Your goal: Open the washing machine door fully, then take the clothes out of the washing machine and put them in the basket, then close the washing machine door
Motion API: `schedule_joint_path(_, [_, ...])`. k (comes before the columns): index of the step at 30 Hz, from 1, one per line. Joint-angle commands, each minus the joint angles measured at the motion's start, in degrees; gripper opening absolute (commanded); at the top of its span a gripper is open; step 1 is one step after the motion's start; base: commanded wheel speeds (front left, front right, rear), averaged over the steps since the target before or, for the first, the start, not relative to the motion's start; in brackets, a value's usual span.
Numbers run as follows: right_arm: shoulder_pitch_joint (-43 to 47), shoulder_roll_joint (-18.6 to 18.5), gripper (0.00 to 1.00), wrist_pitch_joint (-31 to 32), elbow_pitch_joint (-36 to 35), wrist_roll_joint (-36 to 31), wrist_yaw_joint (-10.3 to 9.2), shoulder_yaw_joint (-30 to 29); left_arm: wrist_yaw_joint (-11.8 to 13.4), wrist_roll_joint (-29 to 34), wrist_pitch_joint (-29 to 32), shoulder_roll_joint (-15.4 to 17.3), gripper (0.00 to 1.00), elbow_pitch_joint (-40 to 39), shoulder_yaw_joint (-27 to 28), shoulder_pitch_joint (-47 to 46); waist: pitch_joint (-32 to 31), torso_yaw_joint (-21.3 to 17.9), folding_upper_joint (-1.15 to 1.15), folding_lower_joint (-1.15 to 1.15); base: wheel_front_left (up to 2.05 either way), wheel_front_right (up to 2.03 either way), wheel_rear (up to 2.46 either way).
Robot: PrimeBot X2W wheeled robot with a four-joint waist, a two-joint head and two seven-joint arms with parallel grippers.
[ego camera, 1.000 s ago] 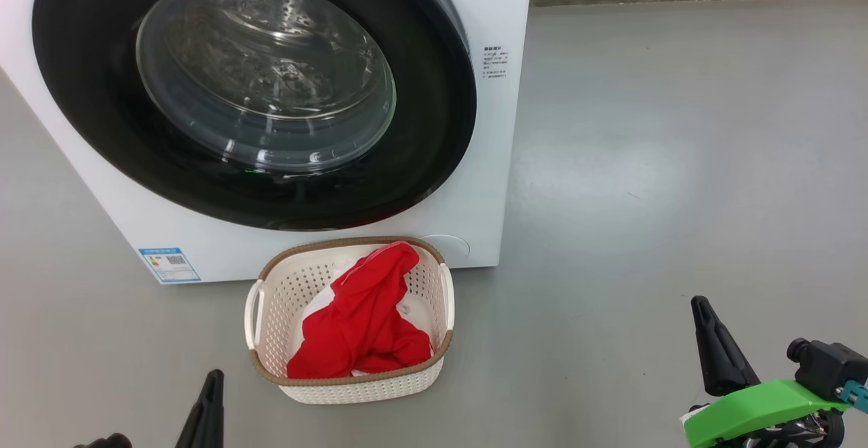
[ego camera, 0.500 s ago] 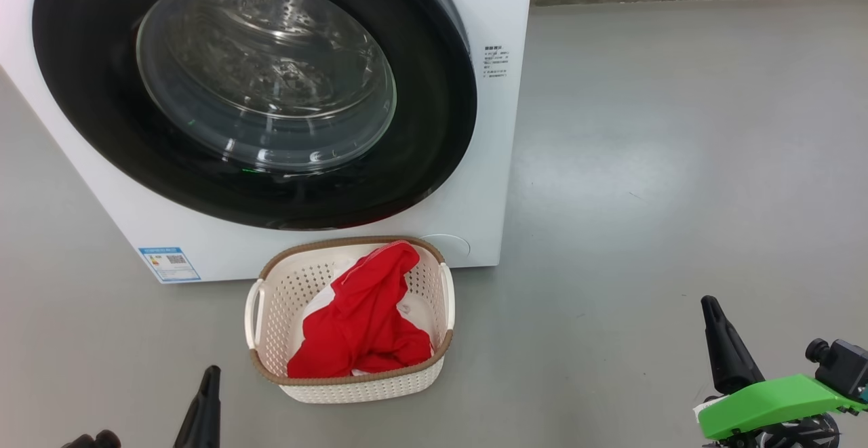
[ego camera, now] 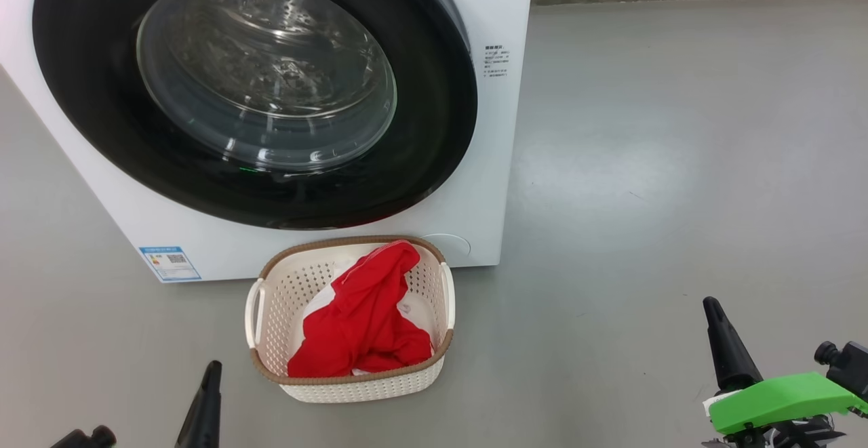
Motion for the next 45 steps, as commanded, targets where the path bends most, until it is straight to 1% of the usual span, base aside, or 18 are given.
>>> schedule_joint_path(1, [-3.4, -0.9, 0.00, 0.3, -1.3, 1.2, -0.02, 0.2, -0.6, -1.2, 0.2, 0.3, 0.00, -1.1, 1.6, -2.9, 0.0, 0.0, 0.00, -0.01, 0.00, 0.00, 0.00])
schedule_joint_path(3, [-3.5, -0.9, 0.00, 0.9, -1.2, 3.2, -0.03, 0.1, -0.7, -3.1, 0.6, 0.2, 0.00, -0.9, 1.7, -3.2, 0.0, 0.0, 0.00, -0.01, 0.00, 0.00, 0.00])
schedule_joint_path(45, [-5.3, -1.2, 0.00, 7.6, -0.7, 29.8, -0.05, -1.2, -1.2, -27.7, 6.9, -0.5, 0.00, 2.2, 3.7, -6.8, 0.2, 0.2, 0.00, -0.01, 0.00, 0.00, 0.00])
